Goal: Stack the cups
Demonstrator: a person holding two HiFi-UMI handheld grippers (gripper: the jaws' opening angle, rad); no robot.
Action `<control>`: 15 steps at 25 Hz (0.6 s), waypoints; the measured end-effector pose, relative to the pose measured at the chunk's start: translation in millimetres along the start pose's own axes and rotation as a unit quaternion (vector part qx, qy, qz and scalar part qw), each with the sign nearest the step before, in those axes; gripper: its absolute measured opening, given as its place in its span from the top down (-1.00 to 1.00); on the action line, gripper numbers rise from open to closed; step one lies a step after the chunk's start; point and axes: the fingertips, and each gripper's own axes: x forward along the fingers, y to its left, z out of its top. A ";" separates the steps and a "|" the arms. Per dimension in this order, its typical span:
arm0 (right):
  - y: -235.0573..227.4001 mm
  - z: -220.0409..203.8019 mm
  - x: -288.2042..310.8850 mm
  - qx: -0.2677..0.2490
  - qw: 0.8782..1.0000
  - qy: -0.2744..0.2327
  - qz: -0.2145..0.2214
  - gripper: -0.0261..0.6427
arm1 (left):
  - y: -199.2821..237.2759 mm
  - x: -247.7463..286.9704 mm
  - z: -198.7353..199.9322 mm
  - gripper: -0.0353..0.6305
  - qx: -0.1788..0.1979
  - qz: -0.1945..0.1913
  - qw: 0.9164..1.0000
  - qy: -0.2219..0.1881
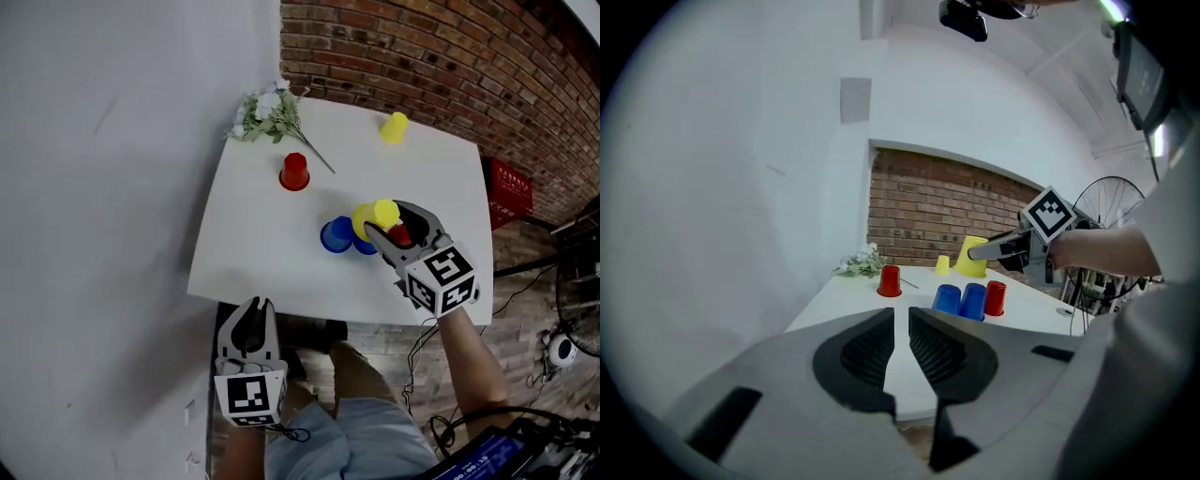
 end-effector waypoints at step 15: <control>-1.6 -28.2 21.1 0.015 1.000 0.024 0.000 0.18 | 6.1 9.5 -2.6 0.73 0.001 -0.013 1.000 0.011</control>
